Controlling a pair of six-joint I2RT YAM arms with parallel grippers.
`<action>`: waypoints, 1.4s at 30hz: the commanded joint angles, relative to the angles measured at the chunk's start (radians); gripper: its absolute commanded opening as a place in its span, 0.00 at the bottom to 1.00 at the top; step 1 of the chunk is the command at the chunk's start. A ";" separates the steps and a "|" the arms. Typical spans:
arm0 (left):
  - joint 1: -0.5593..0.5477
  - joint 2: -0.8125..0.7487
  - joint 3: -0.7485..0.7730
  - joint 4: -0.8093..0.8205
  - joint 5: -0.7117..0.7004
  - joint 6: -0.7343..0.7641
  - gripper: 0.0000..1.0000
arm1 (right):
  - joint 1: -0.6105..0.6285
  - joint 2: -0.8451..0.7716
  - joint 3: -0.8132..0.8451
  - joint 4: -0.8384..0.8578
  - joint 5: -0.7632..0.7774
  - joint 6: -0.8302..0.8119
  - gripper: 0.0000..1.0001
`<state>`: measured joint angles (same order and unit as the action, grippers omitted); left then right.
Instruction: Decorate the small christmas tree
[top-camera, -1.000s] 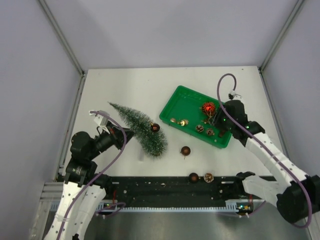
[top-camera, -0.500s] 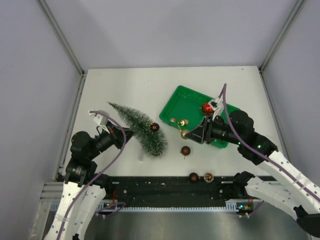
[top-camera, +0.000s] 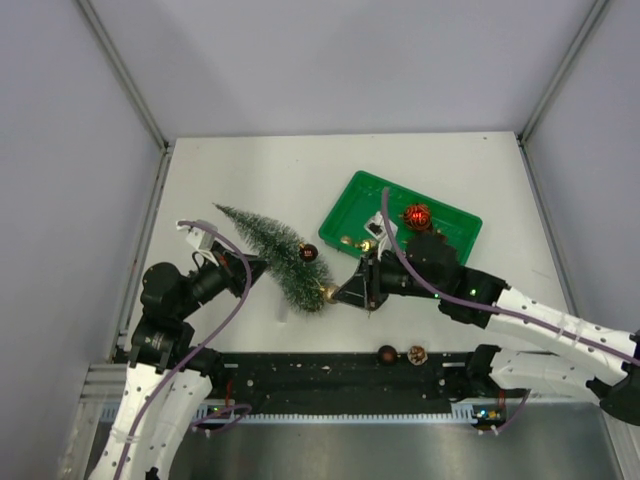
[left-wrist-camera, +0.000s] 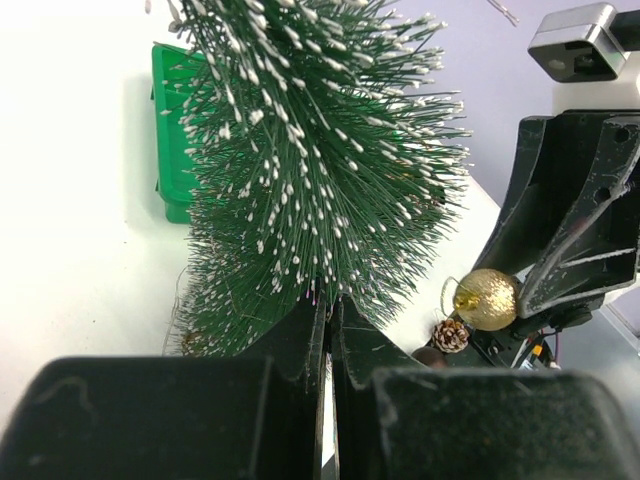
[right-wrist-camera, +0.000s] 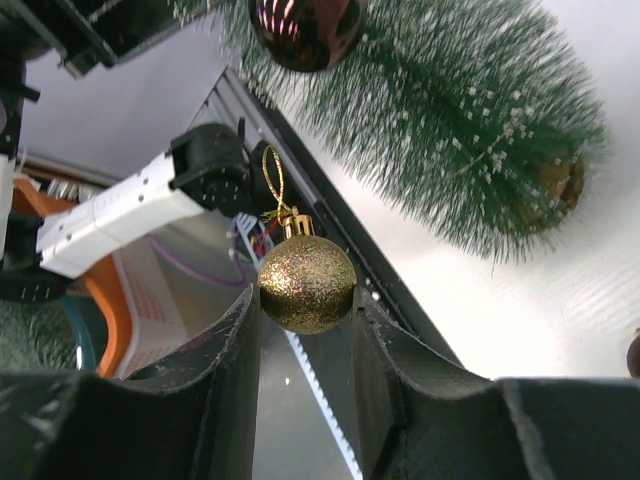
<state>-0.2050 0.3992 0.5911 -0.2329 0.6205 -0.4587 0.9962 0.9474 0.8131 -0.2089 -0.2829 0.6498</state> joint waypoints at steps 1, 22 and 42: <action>0.007 -0.016 0.022 0.037 -0.001 -0.014 0.00 | 0.032 0.025 -0.002 0.184 0.126 0.054 0.22; 0.007 -0.031 0.015 0.052 0.021 -0.044 0.00 | 0.101 0.203 0.055 0.298 0.260 0.120 0.21; 0.006 -0.042 -0.002 0.060 0.024 -0.052 0.00 | 0.160 0.277 0.141 0.336 0.292 0.097 0.20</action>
<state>-0.2035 0.3878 0.5907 -0.2325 0.6315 -0.5003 1.1385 1.2007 0.9184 0.0940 0.0021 0.7597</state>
